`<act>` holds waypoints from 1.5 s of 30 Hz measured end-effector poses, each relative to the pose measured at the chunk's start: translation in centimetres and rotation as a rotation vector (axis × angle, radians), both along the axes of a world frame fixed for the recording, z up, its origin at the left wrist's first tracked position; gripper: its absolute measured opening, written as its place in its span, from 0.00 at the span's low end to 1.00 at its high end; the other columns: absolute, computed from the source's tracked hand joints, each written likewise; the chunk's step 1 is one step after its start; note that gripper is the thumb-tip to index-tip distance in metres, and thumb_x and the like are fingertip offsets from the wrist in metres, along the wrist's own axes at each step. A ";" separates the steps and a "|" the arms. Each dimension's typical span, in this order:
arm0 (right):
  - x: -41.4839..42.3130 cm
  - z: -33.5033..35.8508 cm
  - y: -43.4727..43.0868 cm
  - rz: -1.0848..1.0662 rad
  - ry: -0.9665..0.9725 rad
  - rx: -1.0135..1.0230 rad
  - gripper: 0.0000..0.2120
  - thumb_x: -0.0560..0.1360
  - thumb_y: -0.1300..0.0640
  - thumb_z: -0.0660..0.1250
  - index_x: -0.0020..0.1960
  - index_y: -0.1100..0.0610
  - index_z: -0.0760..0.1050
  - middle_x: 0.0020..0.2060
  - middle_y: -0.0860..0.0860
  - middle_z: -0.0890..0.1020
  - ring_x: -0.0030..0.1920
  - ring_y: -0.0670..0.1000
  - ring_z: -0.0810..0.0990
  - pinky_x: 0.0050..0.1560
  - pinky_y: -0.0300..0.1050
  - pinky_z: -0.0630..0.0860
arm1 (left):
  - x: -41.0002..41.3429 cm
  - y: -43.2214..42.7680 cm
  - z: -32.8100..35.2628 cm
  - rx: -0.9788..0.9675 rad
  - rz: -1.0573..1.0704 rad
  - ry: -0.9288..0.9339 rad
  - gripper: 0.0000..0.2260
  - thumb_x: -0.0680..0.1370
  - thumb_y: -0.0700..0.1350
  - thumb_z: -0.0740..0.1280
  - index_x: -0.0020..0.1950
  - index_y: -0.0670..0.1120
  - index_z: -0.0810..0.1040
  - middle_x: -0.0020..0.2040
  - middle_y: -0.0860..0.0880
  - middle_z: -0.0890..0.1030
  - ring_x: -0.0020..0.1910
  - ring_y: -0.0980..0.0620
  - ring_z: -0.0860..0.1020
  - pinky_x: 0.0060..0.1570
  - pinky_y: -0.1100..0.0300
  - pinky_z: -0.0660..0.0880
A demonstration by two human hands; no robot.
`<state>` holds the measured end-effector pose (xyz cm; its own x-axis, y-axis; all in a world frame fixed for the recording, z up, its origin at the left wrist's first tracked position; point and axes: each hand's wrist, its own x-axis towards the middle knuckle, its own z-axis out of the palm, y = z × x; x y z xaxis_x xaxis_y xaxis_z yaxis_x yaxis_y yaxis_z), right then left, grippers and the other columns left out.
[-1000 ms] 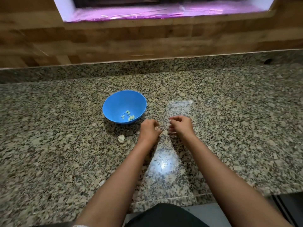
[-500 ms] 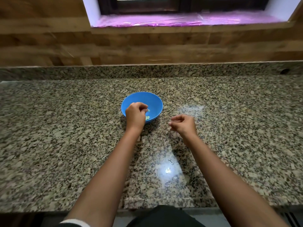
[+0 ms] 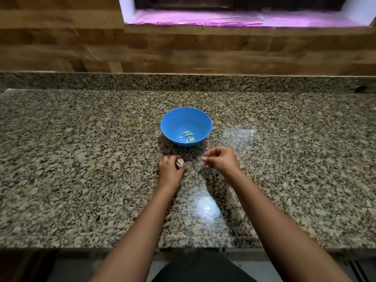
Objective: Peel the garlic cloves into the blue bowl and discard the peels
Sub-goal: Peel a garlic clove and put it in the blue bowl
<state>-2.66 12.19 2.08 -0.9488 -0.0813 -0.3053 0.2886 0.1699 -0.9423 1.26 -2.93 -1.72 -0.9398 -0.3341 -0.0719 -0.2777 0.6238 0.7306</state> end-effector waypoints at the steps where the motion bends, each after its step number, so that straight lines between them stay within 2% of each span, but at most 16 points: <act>1: 0.2 -0.1 -0.2 -0.007 -0.006 -0.018 0.07 0.71 0.70 0.69 0.37 0.62 0.75 0.32 0.55 0.79 0.27 0.47 0.77 0.30 0.37 0.77 | -0.1 -0.1 0.0 0.017 0.005 0.011 0.19 0.73 0.45 0.72 0.61 0.42 0.76 0.59 0.41 0.75 0.61 0.44 0.70 0.58 0.57 0.67; 5: 0.9 -0.4 -0.9 -0.039 -0.030 -0.100 0.06 0.78 0.65 0.62 0.43 0.64 0.75 0.32 0.58 0.79 0.25 0.48 0.77 0.29 0.40 0.78 | 0.3 -0.2 0.5 0.310 0.004 0.040 0.16 0.69 0.40 0.76 0.56 0.45 0.80 0.51 0.46 0.81 0.48 0.49 0.79 0.49 0.58 0.76; 8: 1.0 -0.3 -1.0 0.045 -0.071 -0.110 0.05 0.77 0.61 0.65 0.46 0.64 0.75 0.35 0.57 0.81 0.28 0.50 0.78 0.28 0.41 0.77 | 0.8 0.1 0.9 0.519 -0.035 0.055 0.15 0.67 0.37 0.76 0.50 0.51 0.80 0.49 0.45 0.82 0.47 0.46 0.81 0.48 0.48 0.80; 13: 1.7 0.4 -1.3 0.140 -0.041 -0.038 0.03 0.71 0.64 0.71 0.43 0.62 0.78 0.35 0.56 0.82 0.31 0.50 0.79 0.28 0.39 0.75 | 0.7 0.5 1.5 0.576 -0.070 0.062 0.15 0.69 0.34 0.74 0.51 0.51 0.80 0.48 0.42 0.82 0.46 0.48 0.82 0.48 0.48 0.80; 15: 1.8 0.6 -1.5 0.132 -0.022 -0.037 0.02 0.71 0.66 0.71 0.42 0.62 0.78 0.35 0.57 0.81 0.32 0.50 0.79 0.29 0.37 0.75 | 0.9 0.6 1.8 0.614 -0.071 0.056 0.16 0.70 0.33 0.73 0.54 0.47 0.79 0.46 0.44 0.83 0.45 0.48 0.81 0.48 0.50 0.80; 18: 1.9 1.0 -1.5 0.131 0.013 -0.039 0.03 0.72 0.69 0.68 0.41 0.64 0.78 0.33 0.58 0.81 0.31 0.51 0.79 0.30 0.37 0.77 | 0.9 0.6 2.1 0.628 -0.066 0.076 0.16 0.68 0.33 0.74 0.55 0.42 0.79 0.44 0.47 0.82 0.44 0.52 0.81 0.48 0.58 0.79; 21: 2.0 1.0 -1.4 0.137 0.030 -0.001 0.02 0.72 0.70 0.67 0.43 0.68 0.78 0.34 0.60 0.81 0.31 0.52 0.80 0.31 0.39 0.78 | 1.0 0.5 2.3 0.583 -0.079 0.079 0.15 0.68 0.34 0.75 0.53 0.43 0.81 0.45 0.47 0.83 0.44 0.54 0.81 0.48 0.60 0.79; 25: 2.0 1.0 -1.1 0.118 0.038 -0.012 0.04 0.73 0.70 0.66 0.46 0.72 0.77 0.32 0.60 0.81 0.27 0.49 0.80 0.30 0.37 0.77 | 1.1 0.5 2.4 0.630 -0.101 0.082 0.16 0.67 0.33 0.75 0.53 0.41 0.81 0.45 0.45 0.83 0.42 0.55 0.81 0.45 0.62 0.79; 29: 1.7 1.5 -0.8 0.118 0.007 -0.039 0.02 0.74 0.70 0.65 0.44 0.70 0.76 0.33 0.58 0.80 0.28 0.50 0.79 0.31 0.39 0.79 | 1.0 0.4 2.4 0.668 -0.094 0.104 0.15 0.67 0.33 0.75 0.52 0.43 0.80 0.43 0.48 0.83 0.41 0.56 0.80 0.42 0.66 0.78; 32: 1.4 1.5 -0.1 0.113 -0.006 0.019 0.03 0.74 0.70 0.65 0.41 0.65 0.74 0.36 0.56 0.78 0.31 0.51 0.78 0.32 0.39 0.79 | 0.7 0.0 1.6 0.557 -0.034 0.106 0.15 0.68 0.36 0.75 0.53 0.44 0.80 0.46 0.46 0.82 0.45 0.53 0.80 0.46 0.63 0.78; 35: 1.5 0.8 0.8 0.114 -0.019 0.097 0.04 0.73 0.67 0.68 0.40 0.63 0.75 0.35 0.56 0.79 0.31 0.50 0.78 0.33 0.39 0.77 | 0.9 -0.5 0.5 0.258 -0.011 0.066 0.18 0.70 0.41 0.74 0.59 0.42 0.78 0.56 0.44 0.79 0.54 0.48 0.78 0.53 0.57 0.76; 37: 1.7 0.2 1.2 0.106 -0.038 0.163 0.03 0.72 0.65 0.69 0.40 0.63 0.76 0.34 0.56 0.79 0.33 0.51 0.78 0.38 0.45 0.77 | 1.6 -0.4 0.1 0.147 -0.043 0.058 0.22 0.72 0.42 0.72 0.66 0.43 0.74 0.63 0.44 0.74 0.62 0.46 0.72 0.61 0.55 0.70; 39: 1.9 -0.4 1.3 0.114 -0.069 0.245 0.03 0.72 0.64 0.70 0.41 0.62 0.77 0.35 0.57 0.81 0.34 0.53 0.79 0.42 0.50 0.78 | 2.5 0.2 -0.1 0.051 -0.067 0.083 0.26 0.74 0.43 0.70 0.71 0.46 0.68 0.71 0.45 0.67 0.70 0.47 0.63 0.68 0.54 0.63; 42: 1.9 -0.8 1.1 0.142 -0.105 0.319 0.02 0.72 0.65 0.69 0.42 0.63 0.78 0.36 0.56 0.82 0.33 0.50 0.80 0.38 0.45 0.80 | 4.2 1.5 -1.1 -0.122 -0.121 0.184 0.26 0.78 0.47 0.65 0.74 0.49 0.62 0.76 0.50 0.57 0.75 0.49 0.53 0.72 0.56 0.53; 45: 1.4 -0.7 0.7 0.184 -0.108 0.409 0.02 0.72 0.64 0.70 0.42 0.63 0.78 0.36 0.56 0.83 0.34 0.50 0.81 0.38 0.44 0.81 | 5.3 2.3 -2.4 -0.148 -0.276 0.233 0.22 0.79 0.49 0.62 0.72 0.48 0.65 0.74 0.51 0.63 0.74 0.51 0.60 0.70 0.60 0.54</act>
<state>-1.30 12.94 1.39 -0.8907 -0.0973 -0.4440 0.3121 0.5793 -0.7530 6.54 -0.65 -4.17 -0.9812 -0.0572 0.1842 0.0781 0.7552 0.6508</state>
